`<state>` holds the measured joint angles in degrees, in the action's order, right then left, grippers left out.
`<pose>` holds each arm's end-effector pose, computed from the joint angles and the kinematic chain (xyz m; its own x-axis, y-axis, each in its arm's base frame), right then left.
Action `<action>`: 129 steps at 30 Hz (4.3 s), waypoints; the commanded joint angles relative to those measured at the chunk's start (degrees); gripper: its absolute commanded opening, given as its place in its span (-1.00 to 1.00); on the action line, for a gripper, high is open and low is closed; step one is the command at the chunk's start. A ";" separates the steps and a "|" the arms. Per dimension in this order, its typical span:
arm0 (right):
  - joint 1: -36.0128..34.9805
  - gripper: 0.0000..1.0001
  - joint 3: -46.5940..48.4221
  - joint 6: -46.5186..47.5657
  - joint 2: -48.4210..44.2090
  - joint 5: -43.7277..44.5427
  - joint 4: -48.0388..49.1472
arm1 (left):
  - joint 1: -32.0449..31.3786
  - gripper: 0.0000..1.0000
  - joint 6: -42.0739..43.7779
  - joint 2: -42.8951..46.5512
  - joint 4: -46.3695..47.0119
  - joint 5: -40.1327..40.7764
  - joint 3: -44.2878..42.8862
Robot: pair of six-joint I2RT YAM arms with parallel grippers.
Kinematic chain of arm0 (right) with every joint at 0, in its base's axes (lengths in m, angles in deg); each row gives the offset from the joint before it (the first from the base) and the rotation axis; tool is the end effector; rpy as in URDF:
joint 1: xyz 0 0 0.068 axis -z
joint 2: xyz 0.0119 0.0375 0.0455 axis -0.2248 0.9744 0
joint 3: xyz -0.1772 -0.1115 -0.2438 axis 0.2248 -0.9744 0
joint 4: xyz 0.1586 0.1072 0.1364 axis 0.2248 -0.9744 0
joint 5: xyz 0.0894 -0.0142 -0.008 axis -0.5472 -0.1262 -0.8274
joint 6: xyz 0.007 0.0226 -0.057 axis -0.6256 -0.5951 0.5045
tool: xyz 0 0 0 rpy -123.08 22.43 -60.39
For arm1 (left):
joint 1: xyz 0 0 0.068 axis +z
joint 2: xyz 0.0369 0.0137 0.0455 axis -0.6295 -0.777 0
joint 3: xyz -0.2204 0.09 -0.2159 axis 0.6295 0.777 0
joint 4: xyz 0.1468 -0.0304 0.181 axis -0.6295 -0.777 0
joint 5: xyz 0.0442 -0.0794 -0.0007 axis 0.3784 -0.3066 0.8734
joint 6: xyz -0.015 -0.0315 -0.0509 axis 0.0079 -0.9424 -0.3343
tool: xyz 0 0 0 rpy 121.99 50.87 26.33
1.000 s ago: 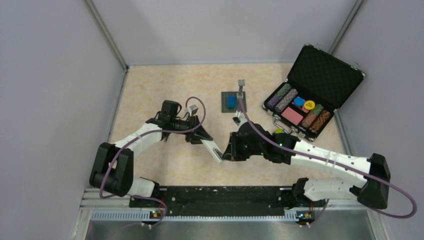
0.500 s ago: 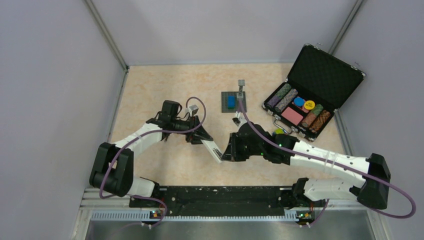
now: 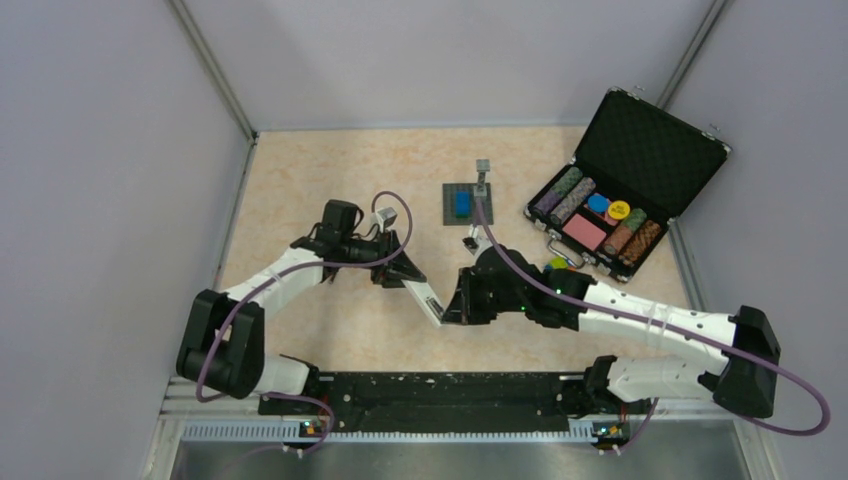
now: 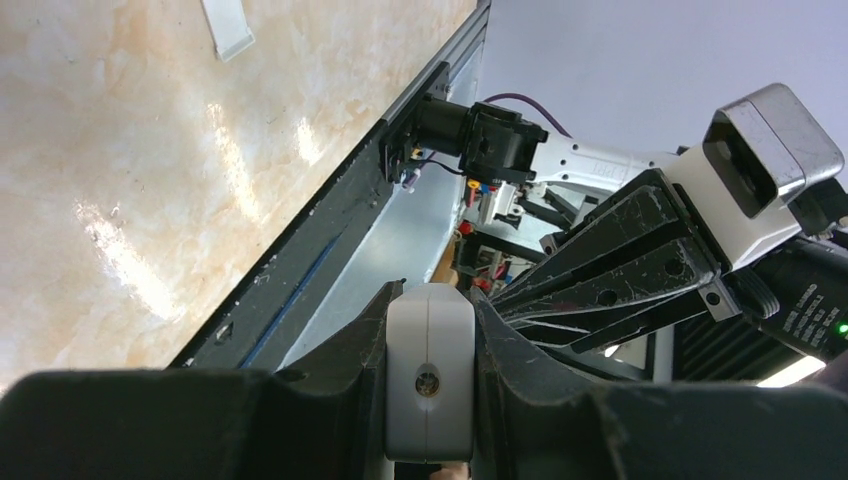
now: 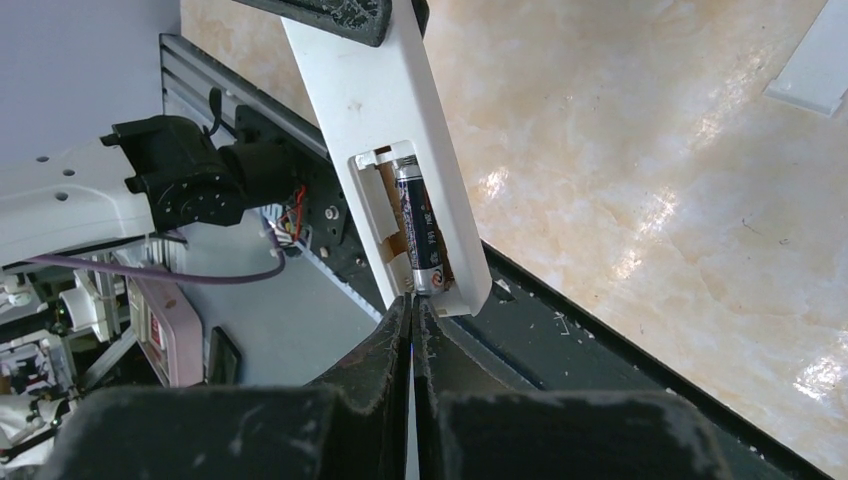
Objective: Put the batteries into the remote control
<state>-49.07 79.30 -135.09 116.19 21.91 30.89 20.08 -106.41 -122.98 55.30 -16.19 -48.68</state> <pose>0.0933 0.1829 0.3228 -0.9150 0.0125 -0.4033 -0.2772 0.7069 0.6508 0.2105 -0.1161 0.2720 -0.9969 -0.0261 0.0744 -0.0788 0.3389 -0.9375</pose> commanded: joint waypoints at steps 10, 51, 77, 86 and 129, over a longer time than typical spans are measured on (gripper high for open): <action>2.01 -1.00 0.15 1.82 1.88 -0.16 3.62 | -2.81 -1.00 9.13 6.20 -2.60 -5.76 -2.45; 2.78 -0.40 6.27 8.32 1.52 7.47 5.63 | 3.28 -1.00 24.67 18.14 -32.42 40.83 -14.94; -10.07 -0.06 62.96 -1.89 68.66 38.63 -1.57 | 3.70 -1.00 13.68 44.84 -58.50 106.26 -29.68; -11.56 -0.12 80.44 1.58 82.85 44.21 -7.39 | 3.60 -1.00 15.18 48.21 -57.73 107.39 -30.82; -7.53 -0.96 42.51 17.59 56.12 35.74 3.79 | 3.59 -1.00 15.94 49.74 -56.27 90.58 -29.92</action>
<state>-59.06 134.60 -117.65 185.67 64.53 30.33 23.57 -91.03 -73.45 -4.74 81.31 -80.04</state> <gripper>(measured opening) 0.052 0.297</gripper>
